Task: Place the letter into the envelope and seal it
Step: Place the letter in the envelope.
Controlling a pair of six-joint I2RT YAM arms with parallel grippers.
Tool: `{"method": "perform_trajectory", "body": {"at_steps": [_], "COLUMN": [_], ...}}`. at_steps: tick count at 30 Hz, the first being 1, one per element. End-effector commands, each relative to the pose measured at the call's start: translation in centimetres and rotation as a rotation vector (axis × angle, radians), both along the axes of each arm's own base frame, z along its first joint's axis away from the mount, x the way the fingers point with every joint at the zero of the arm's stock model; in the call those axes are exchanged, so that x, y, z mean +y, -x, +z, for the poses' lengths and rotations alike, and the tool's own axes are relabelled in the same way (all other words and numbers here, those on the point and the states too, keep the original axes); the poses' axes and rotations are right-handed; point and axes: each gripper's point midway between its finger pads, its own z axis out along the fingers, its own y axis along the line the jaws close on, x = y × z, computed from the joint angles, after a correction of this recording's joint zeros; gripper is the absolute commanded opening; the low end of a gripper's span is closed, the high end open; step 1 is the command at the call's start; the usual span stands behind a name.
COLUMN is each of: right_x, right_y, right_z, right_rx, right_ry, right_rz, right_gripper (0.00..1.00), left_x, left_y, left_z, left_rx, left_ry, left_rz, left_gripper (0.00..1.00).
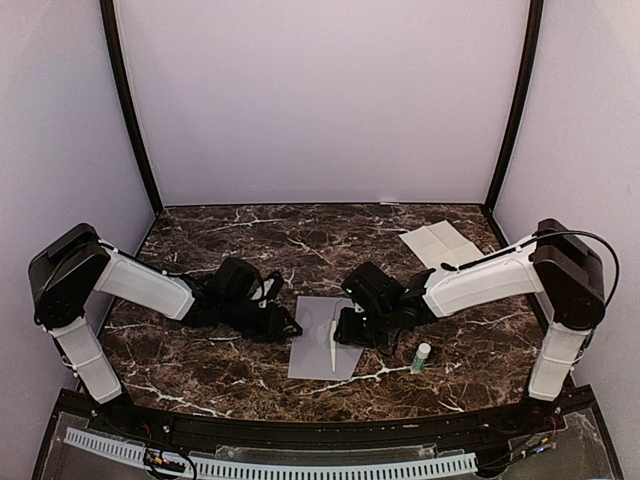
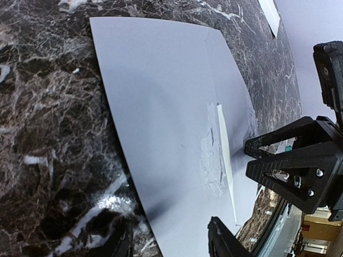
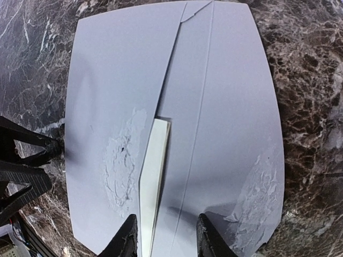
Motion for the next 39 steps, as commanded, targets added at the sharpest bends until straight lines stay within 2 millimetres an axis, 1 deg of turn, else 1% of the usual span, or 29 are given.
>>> {"method": "perform_trajectory", "body": {"at_steps": [1,7,16,23,27,29,30,31,32,33,34,35,36,37,38,39], "right_x": [1.3,2.2,3.9,4.6,4.2,3.7,3.5,3.2,2.8,2.4,1.9,1.3,0.6,-0.3,-1.3,-2.4], "right_y": [-1.3,-1.4,-1.9,-2.1,-2.4,-2.6,-2.7,-2.7,-3.0,-3.2,-3.3,-3.5,-3.7,-3.9,-4.0,-4.2], "right_z": [0.5,-0.4,-0.4,-0.4,0.2,1.2,2.0,3.0,4.2,5.4,6.8,8.7,9.9,11.0,11.8,12.5], "right_rx": [-0.027,-0.003,0.0,0.001,-0.017,-0.038,-0.056,-0.067,-0.1,-0.128,-0.159,-0.198,-0.227,-0.257,-0.277,-0.292], "right_ry": [-0.044,-0.054,-0.074,-0.078,-0.064,-0.06,-0.062,-0.064,-0.059,-0.054,-0.054,-0.058,-0.047,-0.033,-0.014,0.002], "right_rz": [0.013,0.04,0.072,0.086,0.069,0.058,0.052,0.054,0.044,0.044,0.042,0.035,0.028,0.019,0.011,0.001], "right_gripper": [0.34,0.33,0.29,0.27,0.26,0.28,0.3,0.34,0.38,0.42,0.47,0.52,0.58,0.63,0.67,0.7], "left_x": [-0.7,-0.8,-1.0,-1.1,-0.9,-0.6,-0.4,-0.3,0.0,0.3,0.7,1.3,1.8,2.5,3.3,4.0], "left_y": [-0.1,0.2,0.2,0.3,0.1,-0.3,-0.6,-0.8,-1.2,-1.3,-1.9,-2.2,-2.4,-2.5,-2.9,-2.7], "left_z": [0.2,-0.5,-0.8,-0.8,-0.6,0.1,0.8,1.4,2.6,4.2,5.0,6.7,7.6,9.5,10.3,11.6], "left_rx": [-0.006,0.011,0.022,0.023,0.009,-0.019,-0.043,-0.064,-0.102,-0.13,-0.164,-0.204,-0.229,-0.267,-0.29,-0.309], "left_ry": [0.023,0.022,0.028,0.031,0.026,0.02,0.011,0.009,0.006,0.014,0.006,0.006,0.005,0.015,0.012,0.017], "left_rz": [-0.026,-0.037,-0.045,-0.048,-0.039,-0.023,-0.009,-0.007,0.005,0.012,0.031,0.057,0.067,0.087,0.098,0.102], "left_gripper": [0.47,0.46,0.44,0.43,0.43,0.44,0.45,0.49,0.51,0.55,0.6,0.62,0.66,0.68,0.7,0.72]}}
